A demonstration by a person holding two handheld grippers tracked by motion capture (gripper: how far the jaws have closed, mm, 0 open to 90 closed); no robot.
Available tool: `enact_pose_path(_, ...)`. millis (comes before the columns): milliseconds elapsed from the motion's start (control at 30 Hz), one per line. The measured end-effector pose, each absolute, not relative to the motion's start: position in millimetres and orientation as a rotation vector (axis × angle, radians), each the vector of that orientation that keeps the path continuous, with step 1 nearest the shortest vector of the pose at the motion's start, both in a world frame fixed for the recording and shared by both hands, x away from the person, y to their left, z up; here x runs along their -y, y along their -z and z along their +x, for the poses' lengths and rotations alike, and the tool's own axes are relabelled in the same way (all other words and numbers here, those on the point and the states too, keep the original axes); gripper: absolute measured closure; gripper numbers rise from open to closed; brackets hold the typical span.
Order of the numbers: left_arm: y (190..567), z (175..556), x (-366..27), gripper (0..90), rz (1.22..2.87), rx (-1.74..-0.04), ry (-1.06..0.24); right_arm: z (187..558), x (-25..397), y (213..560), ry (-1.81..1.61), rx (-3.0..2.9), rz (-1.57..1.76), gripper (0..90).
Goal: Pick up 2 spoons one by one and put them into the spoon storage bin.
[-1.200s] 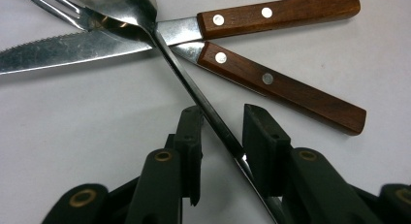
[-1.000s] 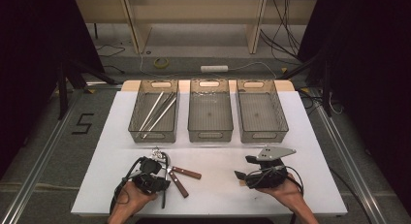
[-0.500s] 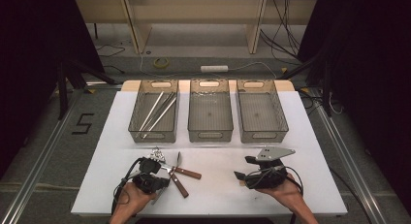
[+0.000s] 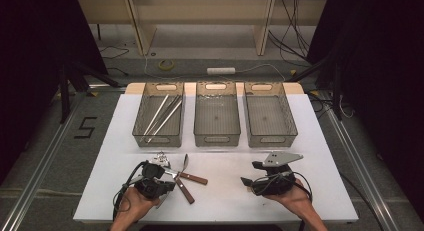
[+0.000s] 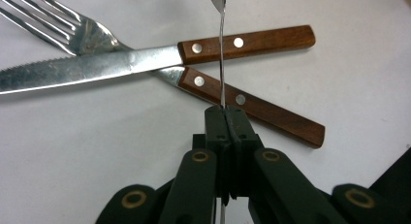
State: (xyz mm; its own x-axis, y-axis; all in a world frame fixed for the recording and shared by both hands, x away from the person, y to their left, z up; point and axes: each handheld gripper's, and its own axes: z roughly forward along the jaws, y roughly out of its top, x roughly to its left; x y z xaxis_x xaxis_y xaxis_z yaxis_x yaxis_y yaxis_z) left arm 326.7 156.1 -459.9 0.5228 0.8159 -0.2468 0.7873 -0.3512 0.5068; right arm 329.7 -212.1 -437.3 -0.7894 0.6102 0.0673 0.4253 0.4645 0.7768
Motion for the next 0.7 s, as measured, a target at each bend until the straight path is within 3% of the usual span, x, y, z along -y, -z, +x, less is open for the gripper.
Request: enact_pose_path(700,441,327,-157,89.1,2.115,-1.194,-0.129,329,212,436,-1.234,-2.492,0.898,31.4)
